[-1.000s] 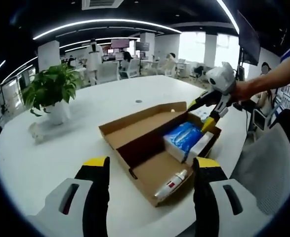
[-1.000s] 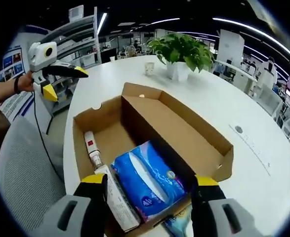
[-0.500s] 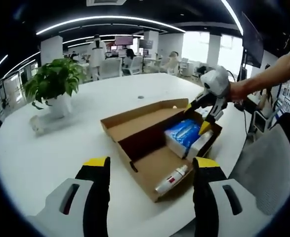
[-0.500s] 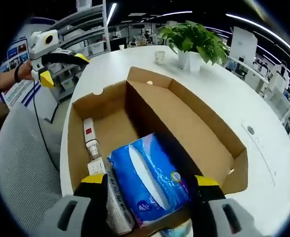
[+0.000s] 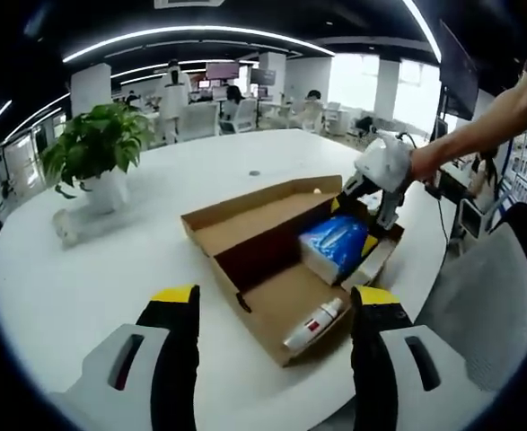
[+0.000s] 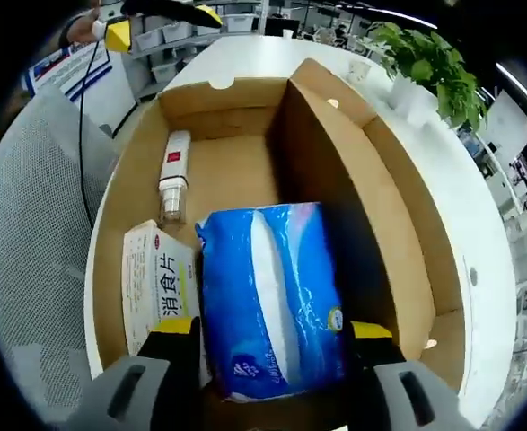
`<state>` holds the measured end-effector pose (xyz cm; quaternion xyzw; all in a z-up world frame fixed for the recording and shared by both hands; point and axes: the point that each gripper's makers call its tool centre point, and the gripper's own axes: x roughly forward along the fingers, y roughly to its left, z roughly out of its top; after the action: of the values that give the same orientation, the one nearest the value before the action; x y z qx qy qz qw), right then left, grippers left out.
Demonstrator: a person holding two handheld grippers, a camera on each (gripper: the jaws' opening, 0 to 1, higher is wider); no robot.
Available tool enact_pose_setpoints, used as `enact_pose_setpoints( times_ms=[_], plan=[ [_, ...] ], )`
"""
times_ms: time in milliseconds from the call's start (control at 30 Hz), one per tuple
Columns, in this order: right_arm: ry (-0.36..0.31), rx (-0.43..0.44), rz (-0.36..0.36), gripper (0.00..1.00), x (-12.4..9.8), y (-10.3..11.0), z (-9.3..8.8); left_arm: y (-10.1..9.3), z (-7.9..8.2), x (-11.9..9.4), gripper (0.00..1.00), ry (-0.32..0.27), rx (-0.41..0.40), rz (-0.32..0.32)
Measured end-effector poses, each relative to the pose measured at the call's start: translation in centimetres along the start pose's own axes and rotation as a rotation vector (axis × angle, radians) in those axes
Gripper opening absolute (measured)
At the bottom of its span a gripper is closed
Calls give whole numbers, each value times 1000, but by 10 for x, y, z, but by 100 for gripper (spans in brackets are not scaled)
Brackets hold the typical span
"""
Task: Operate the shoe box by opening the lid, removing the specified soft item, and placing it in the target area until the item is outside and the box remains undamaged.
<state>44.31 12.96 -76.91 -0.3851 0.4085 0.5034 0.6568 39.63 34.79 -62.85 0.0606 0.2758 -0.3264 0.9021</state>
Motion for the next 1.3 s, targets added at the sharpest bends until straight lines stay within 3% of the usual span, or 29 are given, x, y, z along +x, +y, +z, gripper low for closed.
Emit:
enact_pose_setpoints(
  times_ms=[200,333,667,767,933,1033,1200,1300],
  plan=[
    [82,-116,-6,60,4,3,-7,-4,0,1,67,4,-5,-11],
    [92,-147,-10,58,3,4,-3,-4,0,3,67,2,-8,-14],
    [27,-175,23,55,11,21,33,-8,3,7,67,12,19,-33],
    [15,-185,-3,61,12,16,39,-8,7,13,67,20,39,-49],
    [6,-160,11,64,12,14,39,-18,13,32,67,53,123,-96],
    [18,-156,19,63,14,14,35,-35,24,54,66,50,120,-164],
    [14,-164,24,63,14,14,34,-48,21,87,67,118,233,-223],
    [12,-158,28,63,16,14,33,-59,21,104,67,131,215,-275]
  ],
)
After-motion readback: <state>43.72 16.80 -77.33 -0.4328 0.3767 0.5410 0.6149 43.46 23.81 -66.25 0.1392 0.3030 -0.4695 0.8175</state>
